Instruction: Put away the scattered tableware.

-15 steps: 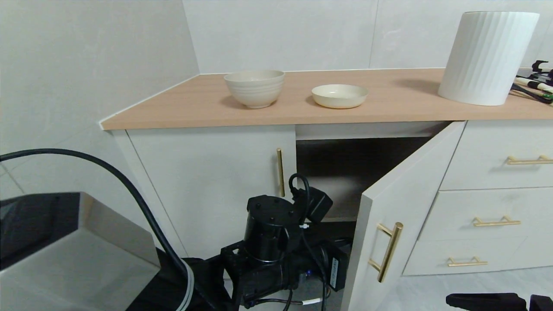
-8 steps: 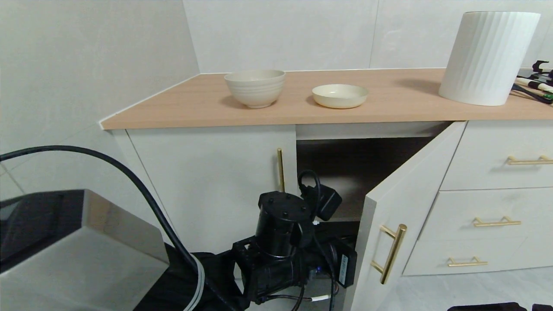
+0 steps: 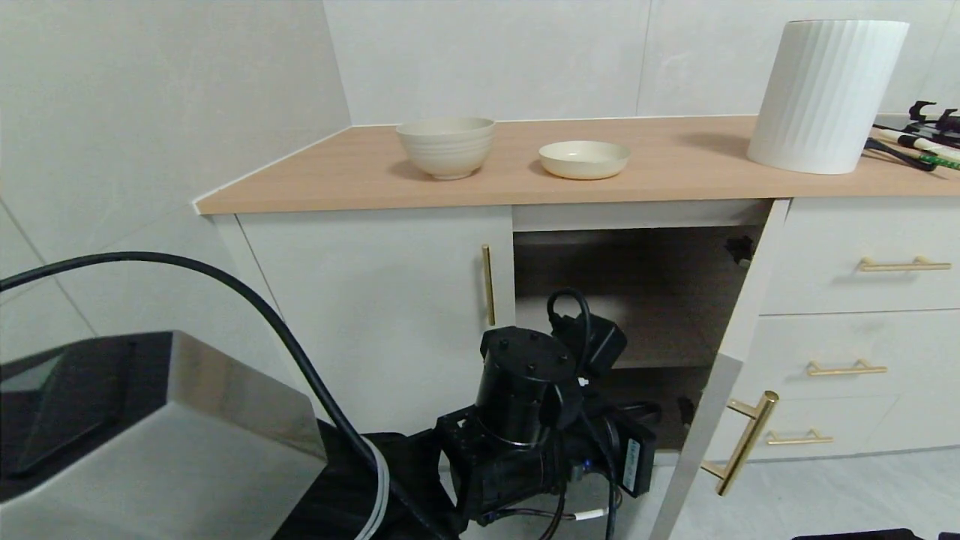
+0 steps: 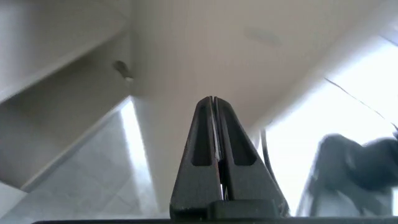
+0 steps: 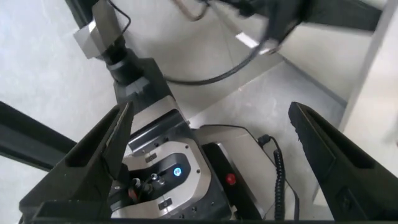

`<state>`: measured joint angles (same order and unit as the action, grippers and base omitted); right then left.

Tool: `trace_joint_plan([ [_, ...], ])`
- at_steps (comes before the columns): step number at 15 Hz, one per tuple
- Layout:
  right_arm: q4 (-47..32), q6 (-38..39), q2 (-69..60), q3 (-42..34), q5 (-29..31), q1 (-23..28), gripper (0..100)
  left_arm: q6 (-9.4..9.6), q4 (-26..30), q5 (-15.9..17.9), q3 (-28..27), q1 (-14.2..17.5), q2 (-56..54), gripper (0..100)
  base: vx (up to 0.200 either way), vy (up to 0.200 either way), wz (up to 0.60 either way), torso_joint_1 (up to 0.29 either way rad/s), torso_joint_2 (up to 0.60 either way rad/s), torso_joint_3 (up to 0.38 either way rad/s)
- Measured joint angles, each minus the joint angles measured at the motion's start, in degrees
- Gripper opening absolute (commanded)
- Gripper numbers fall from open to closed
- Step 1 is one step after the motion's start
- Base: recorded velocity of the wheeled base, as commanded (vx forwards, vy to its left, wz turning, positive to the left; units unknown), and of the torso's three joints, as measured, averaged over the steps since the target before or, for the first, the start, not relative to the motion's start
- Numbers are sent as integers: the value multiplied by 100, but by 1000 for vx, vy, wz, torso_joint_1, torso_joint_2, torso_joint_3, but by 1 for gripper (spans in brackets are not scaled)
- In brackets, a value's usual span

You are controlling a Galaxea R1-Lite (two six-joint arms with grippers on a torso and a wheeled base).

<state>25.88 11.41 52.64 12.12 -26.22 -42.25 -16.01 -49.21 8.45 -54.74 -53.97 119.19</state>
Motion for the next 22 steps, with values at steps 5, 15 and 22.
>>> trace_joint_plan([
  [5, 1, -88, -102, -33, -246, 0, 100, -2, 978, -24, -863, -144, 162, 0, 0, 0, 0, 0, 0, 0],
  [15, 15, -71, -240, 12, -512, 37, 100, -191, 1033, -301, -563, -187, -375, 0, 0, 0, 0, 0, 0, 0],
  [22, 0, -79, 1412, 1412, 178, 491, 100, 20, 773, -323, 1147, 2010, -2026, 0, 0, 0, 0, 0, 0, 0],
])
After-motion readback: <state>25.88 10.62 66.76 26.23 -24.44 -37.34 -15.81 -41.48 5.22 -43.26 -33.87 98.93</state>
